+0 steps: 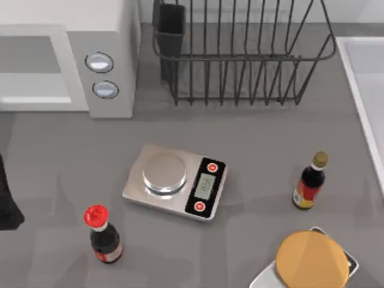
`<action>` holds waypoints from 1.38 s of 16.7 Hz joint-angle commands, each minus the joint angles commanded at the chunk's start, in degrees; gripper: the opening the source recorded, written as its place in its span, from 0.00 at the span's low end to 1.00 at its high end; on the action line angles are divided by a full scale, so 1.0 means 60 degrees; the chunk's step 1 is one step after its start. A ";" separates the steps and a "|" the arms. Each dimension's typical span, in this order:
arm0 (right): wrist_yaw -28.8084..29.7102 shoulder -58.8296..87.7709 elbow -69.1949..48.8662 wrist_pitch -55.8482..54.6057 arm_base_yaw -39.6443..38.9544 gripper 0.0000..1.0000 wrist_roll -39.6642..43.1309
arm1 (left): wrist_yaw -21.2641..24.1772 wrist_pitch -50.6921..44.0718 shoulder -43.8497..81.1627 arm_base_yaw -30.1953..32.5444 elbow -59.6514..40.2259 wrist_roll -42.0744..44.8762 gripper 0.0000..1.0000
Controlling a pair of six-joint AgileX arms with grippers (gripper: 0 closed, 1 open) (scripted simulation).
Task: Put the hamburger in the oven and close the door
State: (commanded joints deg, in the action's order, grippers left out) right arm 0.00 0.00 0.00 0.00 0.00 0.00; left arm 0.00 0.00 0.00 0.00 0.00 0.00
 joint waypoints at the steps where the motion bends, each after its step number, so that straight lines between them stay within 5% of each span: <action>1: 0.0000 0.0000 0.0000 0.0000 0.0000 1.00 0.0000 | 0.0000 0.0000 0.0000 0.0000 0.0000 0.0000 1.00; 7: 0.0000 0.0000 0.0000 0.0000 0.0000 1.00 0.0000 | -0.0004 -0.1048 0.1527 -0.0493 -0.1212 0.1496 1.00; 23: 0.0000 0.0000 0.0000 0.0000 0.0000 1.00 0.0000 | -0.0006 -0.8342 1.4272 -0.3662 -0.8813 1.1964 1.00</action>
State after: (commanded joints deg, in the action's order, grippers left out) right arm 0.00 0.00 0.00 0.00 0.00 0.00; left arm -0.03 -50.05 85.63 -21.97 -52.88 71.79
